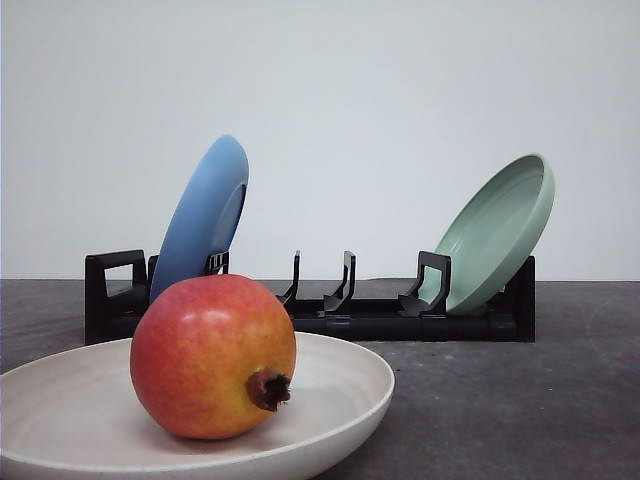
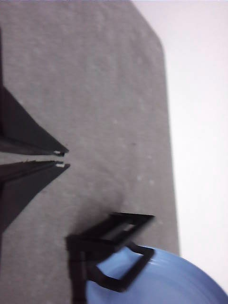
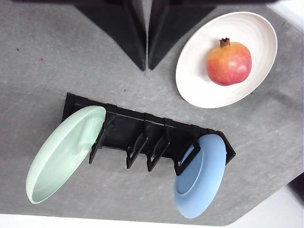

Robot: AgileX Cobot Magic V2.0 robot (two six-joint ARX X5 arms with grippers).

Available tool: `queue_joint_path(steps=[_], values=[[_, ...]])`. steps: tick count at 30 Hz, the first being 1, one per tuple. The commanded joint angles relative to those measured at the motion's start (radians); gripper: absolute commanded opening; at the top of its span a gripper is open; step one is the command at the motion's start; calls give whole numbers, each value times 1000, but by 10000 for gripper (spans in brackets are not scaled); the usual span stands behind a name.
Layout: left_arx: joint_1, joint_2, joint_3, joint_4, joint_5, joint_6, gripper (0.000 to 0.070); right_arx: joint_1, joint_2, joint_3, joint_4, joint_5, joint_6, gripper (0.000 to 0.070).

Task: Place pomegranate in white plate

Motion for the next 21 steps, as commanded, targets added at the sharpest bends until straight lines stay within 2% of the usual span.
queue_joint_path(steps=[1, 21], values=[[1, -1, -10, -9, 5, -4, 0, 11, 3, 8, 10, 3, -11, 0], [8, 0, -10, -8, 22, -3, 0, 11, 3, 8, 10, 3, -11, 0]])
